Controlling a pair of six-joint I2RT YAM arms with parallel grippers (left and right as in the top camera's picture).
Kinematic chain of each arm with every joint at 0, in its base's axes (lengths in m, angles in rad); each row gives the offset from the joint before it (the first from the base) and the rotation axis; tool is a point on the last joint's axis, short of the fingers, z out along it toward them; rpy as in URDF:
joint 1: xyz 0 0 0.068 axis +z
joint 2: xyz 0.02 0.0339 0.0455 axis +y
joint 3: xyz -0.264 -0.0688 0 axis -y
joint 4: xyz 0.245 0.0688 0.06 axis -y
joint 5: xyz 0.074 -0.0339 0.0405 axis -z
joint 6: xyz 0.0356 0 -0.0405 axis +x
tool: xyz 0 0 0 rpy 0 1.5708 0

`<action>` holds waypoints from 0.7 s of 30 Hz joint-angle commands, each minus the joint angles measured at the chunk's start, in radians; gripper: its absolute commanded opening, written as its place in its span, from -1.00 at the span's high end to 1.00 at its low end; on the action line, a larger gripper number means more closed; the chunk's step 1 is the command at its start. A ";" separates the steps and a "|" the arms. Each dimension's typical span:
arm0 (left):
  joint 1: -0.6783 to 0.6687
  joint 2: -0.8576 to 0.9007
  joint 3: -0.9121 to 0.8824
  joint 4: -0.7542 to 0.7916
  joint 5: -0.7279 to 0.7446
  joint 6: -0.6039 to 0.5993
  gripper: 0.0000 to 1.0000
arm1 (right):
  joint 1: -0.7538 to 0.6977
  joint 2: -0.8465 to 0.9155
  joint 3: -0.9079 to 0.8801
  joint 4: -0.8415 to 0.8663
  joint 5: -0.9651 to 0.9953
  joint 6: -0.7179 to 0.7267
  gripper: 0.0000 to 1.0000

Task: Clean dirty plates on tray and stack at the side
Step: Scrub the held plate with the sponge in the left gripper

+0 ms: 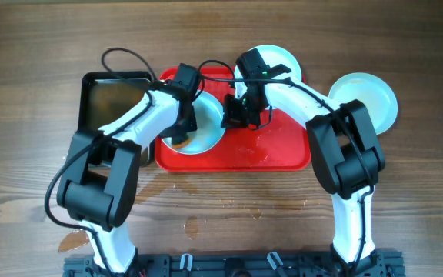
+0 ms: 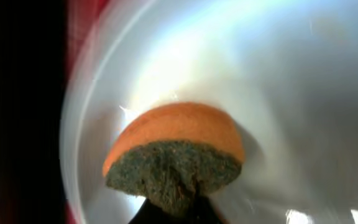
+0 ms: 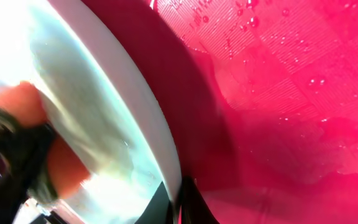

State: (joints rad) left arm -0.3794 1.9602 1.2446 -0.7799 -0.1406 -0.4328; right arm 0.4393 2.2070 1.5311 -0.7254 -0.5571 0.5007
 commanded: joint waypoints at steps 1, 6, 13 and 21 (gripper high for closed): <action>-0.005 0.090 -0.069 -0.011 0.507 0.398 0.92 | -0.007 0.021 -0.002 0.012 -0.017 -0.002 0.92; 0.009 0.090 -0.069 0.195 0.539 0.455 0.92 | -0.007 0.021 -0.002 0.007 -0.017 -0.003 0.91; 0.042 0.090 -0.069 0.212 -0.069 -0.045 0.92 | -0.007 0.021 -0.002 0.007 -0.016 -0.003 0.91; 0.040 0.090 -0.182 0.275 -0.135 -0.185 0.92 | -0.007 0.021 -0.002 0.007 -0.016 -0.004 0.91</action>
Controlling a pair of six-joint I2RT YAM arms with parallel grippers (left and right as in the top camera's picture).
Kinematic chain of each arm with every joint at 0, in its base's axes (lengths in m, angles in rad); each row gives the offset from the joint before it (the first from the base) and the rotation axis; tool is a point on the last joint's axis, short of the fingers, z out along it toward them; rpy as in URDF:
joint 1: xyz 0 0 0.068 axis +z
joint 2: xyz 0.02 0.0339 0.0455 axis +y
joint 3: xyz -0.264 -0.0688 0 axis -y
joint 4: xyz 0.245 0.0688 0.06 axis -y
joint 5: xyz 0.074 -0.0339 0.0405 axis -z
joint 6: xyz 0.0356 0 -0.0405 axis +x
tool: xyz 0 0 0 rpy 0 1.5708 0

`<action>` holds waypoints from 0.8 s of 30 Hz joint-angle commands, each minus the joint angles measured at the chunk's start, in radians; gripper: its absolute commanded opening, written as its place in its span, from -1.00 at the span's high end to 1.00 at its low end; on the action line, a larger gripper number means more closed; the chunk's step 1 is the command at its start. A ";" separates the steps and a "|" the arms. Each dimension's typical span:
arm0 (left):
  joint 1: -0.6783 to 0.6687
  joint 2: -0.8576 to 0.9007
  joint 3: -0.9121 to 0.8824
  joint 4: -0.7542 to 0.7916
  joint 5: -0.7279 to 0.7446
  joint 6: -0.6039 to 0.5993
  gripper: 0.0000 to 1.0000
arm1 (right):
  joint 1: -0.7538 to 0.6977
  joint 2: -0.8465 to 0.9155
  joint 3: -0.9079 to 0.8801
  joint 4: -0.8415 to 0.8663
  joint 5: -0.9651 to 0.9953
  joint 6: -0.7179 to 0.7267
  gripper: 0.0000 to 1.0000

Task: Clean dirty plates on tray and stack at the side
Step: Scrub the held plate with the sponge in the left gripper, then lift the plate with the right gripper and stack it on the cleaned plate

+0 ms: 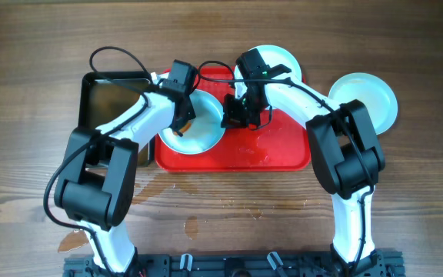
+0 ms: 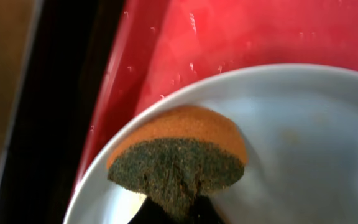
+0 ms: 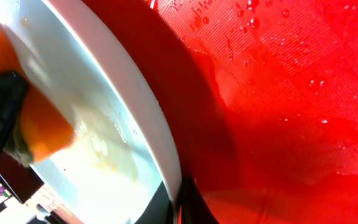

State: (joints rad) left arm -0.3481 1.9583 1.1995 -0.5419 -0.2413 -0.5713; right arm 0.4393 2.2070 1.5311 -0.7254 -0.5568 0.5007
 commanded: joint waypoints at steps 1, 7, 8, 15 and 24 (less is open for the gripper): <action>0.008 0.092 -0.162 0.062 -0.013 -0.047 0.92 | -0.007 0.021 -0.002 0.007 -0.017 -0.004 0.92; 0.008 0.092 -0.236 0.136 0.118 -0.035 0.92 | -0.007 0.021 -0.002 0.010 -0.017 -0.003 0.91; 0.008 0.092 -0.246 0.148 0.118 -0.035 0.92 | -0.007 0.021 -0.002 0.010 -0.017 -0.003 0.91; 0.015 0.063 -0.221 0.128 0.117 -0.035 0.92 | -0.007 0.021 -0.002 0.011 -0.017 -0.003 0.91; 0.084 -0.395 0.080 -0.193 0.118 -0.035 0.92 | -0.007 -0.003 0.001 0.069 -0.012 -0.044 0.91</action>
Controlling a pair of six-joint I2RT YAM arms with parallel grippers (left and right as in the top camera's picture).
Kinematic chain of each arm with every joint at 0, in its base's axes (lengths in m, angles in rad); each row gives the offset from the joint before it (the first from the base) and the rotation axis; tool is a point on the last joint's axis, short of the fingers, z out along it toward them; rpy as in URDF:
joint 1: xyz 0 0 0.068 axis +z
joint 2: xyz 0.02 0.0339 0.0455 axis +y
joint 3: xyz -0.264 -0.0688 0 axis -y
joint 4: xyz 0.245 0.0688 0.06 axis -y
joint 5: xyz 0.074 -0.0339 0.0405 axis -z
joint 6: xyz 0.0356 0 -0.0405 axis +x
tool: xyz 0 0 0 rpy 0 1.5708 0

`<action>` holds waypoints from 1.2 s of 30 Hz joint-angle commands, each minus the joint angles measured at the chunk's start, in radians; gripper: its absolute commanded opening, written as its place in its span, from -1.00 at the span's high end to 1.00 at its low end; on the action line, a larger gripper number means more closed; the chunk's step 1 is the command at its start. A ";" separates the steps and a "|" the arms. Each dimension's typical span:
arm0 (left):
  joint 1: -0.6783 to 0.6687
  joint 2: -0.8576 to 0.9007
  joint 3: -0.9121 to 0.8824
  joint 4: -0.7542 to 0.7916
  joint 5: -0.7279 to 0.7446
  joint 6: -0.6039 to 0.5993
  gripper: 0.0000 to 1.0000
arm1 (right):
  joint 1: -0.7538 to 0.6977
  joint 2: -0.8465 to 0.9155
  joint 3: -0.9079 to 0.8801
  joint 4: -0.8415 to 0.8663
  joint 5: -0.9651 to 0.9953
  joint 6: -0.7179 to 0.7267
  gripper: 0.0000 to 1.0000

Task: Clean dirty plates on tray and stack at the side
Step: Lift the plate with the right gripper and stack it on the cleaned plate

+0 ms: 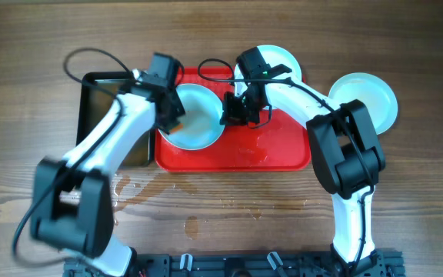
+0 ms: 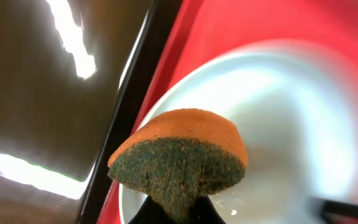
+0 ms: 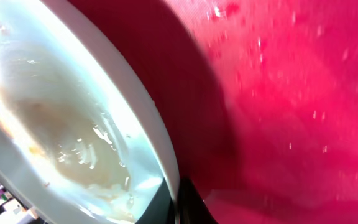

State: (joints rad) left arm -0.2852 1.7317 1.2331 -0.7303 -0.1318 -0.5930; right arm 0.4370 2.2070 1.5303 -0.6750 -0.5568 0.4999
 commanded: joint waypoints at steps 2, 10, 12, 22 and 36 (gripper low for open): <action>0.042 -0.260 0.046 -0.016 0.007 -0.013 0.92 | -0.005 -0.064 0.001 0.020 0.050 -0.067 0.91; 0.108 -0.253 0.044 -0.063 -0.071 -0.014 0.92 | -0.003 -0.442 0.001 -0.179 0.721 -0.055 0.91; 0.126 -0.232 0.044 -0.064 -0.070 -0.014 0.92 | 0.024 -0.479 0.001 -0.210 0.885 -0.047 0.91; 0.126 -0.097 0.044 -0.075 0.059 -0.005 0.92 | 0.432 -0.482 0.001 -0.261 1.727 -0.018 0.91; 0.127 -0.097 0.044 -0.074 0.084 0.013 0.92 | 0.448 -0.483 0.001 -0.251 1.662 0.028 0.92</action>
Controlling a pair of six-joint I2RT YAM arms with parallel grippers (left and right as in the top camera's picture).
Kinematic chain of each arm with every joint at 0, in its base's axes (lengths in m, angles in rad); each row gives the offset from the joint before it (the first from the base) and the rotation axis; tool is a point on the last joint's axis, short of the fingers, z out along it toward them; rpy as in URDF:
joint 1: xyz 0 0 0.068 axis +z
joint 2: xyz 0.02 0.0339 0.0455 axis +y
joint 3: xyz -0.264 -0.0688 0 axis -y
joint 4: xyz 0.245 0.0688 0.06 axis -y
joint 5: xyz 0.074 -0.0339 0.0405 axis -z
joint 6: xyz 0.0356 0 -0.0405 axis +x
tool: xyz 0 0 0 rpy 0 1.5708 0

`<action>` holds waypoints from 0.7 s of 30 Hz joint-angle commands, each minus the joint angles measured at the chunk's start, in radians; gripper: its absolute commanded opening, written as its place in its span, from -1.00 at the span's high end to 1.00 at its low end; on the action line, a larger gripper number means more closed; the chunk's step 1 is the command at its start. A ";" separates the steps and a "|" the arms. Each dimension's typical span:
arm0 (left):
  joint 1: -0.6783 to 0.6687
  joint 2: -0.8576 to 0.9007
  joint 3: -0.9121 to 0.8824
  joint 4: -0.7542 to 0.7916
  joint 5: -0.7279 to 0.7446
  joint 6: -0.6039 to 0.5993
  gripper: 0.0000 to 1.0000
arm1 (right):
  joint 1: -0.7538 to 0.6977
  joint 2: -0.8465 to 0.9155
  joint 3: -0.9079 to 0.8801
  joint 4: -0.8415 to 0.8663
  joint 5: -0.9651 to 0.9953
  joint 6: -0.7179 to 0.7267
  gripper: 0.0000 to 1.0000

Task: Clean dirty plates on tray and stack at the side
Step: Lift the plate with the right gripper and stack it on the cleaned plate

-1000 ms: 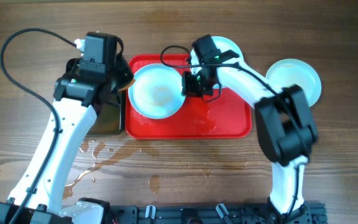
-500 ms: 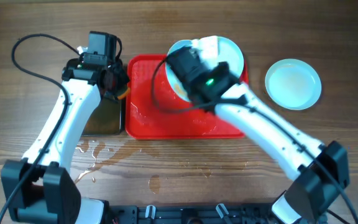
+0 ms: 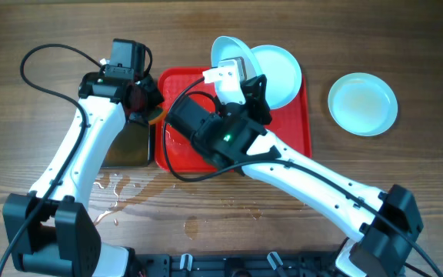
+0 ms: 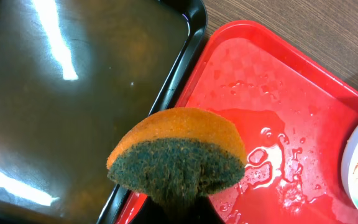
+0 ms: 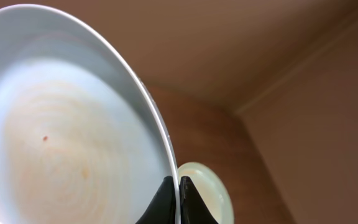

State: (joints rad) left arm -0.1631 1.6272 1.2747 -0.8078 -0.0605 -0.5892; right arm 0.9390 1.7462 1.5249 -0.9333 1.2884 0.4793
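My right gripper (image 5: 179,182) is shut on the rim of a pale blue plate (image 5: 73,124), held tilted on edge above the far side of the red tray (image 3: 287,131). Faint brownish rings and a speck show on its inside. In the overhead view that plate (image 3: 228,52) stands next to a second plate (image 3: 279,73) lying on the tray's far right corner. My left gripper (image 4: 176,202) is shut on an orange and green sponge (image 4: 176,155), above the seam between the black tray (image 4: 73,93) and the red one.
A third plate (image 3: 362,104) lies on the wooden table to the right of the red tray. The black tray holds dark water. Water pools on the red tray's floor (image 4: 272,162), and drops lie on the table (image 3: 191,227) in front.
The right gripper has raised the plate off the red tray and holds it tilted at the tray's far edge. The left gripper with the sponge has moved left to the black tray's edge.
The sponge first pressed inside the plate on the red tray while my right gripper held its rim. It then sat at the plate's left edge, then beside the black tray. Now the plate is up off the tray and the sponge is clear of it.
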 commanded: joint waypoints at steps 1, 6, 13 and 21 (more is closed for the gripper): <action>0.004 0.008 0.003 0.003 0.012 0.008 0.92 | -0.082 -0.024 0.006 0.011 -0.279 0.048 0.92; 0.004 0.008 0.003 0.003 0.019 0.008 0.92 | -0.455 -0.043 0.006 0.015 -1.032 -0.039 0.91; 0.004 0.008 0.003 0.003 0.019 0.008 0.92 | -1.114 -0.035 0.004 -0.003 -1.323 -0.075 0.91; 0.004 0.008 0.003 0.003 0.019 0.008 0.91 | -1.312 0.021 -0.110 0.032 -1.101 -0.035 0.91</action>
State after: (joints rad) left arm -0.1631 1.6276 1.2747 -0.8082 -0.0532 -0.5892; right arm -0.3767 1.7439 1.4384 -0.9150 0.1474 0.4297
